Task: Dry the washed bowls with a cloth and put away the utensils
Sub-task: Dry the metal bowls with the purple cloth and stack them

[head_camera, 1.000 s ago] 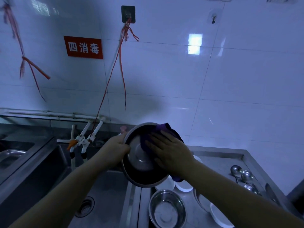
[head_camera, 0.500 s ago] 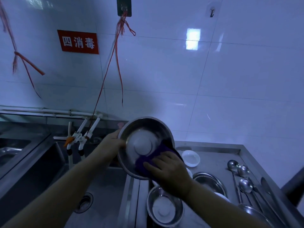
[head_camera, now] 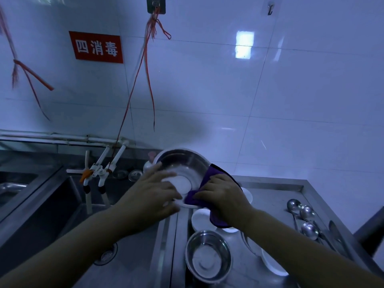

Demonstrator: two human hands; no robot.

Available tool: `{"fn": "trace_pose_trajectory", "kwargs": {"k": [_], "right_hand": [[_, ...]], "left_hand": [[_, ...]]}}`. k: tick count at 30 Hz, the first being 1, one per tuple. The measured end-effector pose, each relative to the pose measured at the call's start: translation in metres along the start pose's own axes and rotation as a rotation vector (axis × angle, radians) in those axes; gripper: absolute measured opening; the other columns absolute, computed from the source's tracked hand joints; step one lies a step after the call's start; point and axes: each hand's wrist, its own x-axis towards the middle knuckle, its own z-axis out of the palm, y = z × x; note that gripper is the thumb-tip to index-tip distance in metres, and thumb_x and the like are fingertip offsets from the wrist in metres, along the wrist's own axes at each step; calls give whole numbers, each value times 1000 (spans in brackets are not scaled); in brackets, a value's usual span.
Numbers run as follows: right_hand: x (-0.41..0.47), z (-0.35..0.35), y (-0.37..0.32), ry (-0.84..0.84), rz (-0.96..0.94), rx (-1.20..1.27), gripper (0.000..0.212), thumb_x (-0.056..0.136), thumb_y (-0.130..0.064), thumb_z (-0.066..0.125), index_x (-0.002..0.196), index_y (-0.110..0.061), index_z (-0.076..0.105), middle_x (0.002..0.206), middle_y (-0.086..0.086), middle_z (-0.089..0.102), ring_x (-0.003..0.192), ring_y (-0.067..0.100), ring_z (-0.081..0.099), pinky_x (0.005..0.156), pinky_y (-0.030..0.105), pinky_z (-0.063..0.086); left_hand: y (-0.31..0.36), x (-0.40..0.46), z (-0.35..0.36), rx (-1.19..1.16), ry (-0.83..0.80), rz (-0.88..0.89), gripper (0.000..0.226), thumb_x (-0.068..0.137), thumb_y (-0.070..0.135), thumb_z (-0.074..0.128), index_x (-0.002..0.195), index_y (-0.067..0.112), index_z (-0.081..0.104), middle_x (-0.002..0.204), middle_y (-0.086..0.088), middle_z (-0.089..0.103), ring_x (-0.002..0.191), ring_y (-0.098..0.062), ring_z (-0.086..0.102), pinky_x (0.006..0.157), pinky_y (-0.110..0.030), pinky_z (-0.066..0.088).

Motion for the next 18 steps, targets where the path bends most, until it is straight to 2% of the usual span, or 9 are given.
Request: {"fn": "trace_pose_trajectory", "kwargs": {"k": [2,3,4,6,9,11,13,14,18], "right_hand": [[1,-4,1,23,25,84,26,68,-8,83,91,-16,75,83,1,73,77,20,67,84,38,52],[0,-6,1,48,44,134,29,70,-6,81,97,-12,74,88,4,73,81,21,68,88,39,51],[0,-7,1,91,75,189,32,73,-5,78,104,-9,71,95,6,72,87,22,67,90,40,50],[-2,-9,2,245,223,315,36,79,-4,71,114,-7,65,105,8,69,97,20,64,89,38,52],[-1,-11,4,474,557,450,40,83,0,67,122,-8,59,110,7,66,98,20,63,85,37,54],[4,-8,1,510,604,454,39,83,2,68,121,-3,60,111,9,66,99,23,62,89,36,52],[11,0,-12,486,559,445,40,84,-3,66,123,-3,58,114,12,64,105,17,57,95,24,46],[13,3,-19,477,550,454,39,87,-9,62,126,-5,56,118,11,62,109,14,53,97,21,43],[21,13,-34,478,478,275,51,96,-45,41,126,-7,58,129,10,59,122,26,50,103,42,40]], "left_hand": [[3,2,-2,-44,-15,30,11,75,40,59,81,34,67,80,17,69,87,-3,65,98,-39,44],[2,3,-2,-77,4,-12,6,73,34,62,77,33,66,74,16,67,77,-3,65,89,-36,52],[1,3,-1,-135,28,-82,4,74,29,62,76,30,65,72,14,66,72,-3,62,80,-30,53],[-3,1,1,-368,66,-292,13,83,19,56,75,27,62,74,11,63,71,2,55,74,-18,42],[3,1,6,-898,126,-651,30,93,6,49,70,24,56,67,6,57,59,3,53,56,-9,40],[12,5,10,-1138,164,-808,25,96,10,45,76,15,58,73,-5,60,68,-9,59,60,-19,46],[22,11,13,-1324,180,-925,23,98,20,41,91,10,60,88,-11,65,82,-25,63,65,-32,52],[26,13,15,-1396,201,-972,24,98,23,41,96,10,60,93,-12,66,86,-27,63,65,-33,52],[36,21,13,-1672,328,-1129,34,97,37,40,104,13,63,99,-11,68,93,-28,63,61,-33,50]]}}
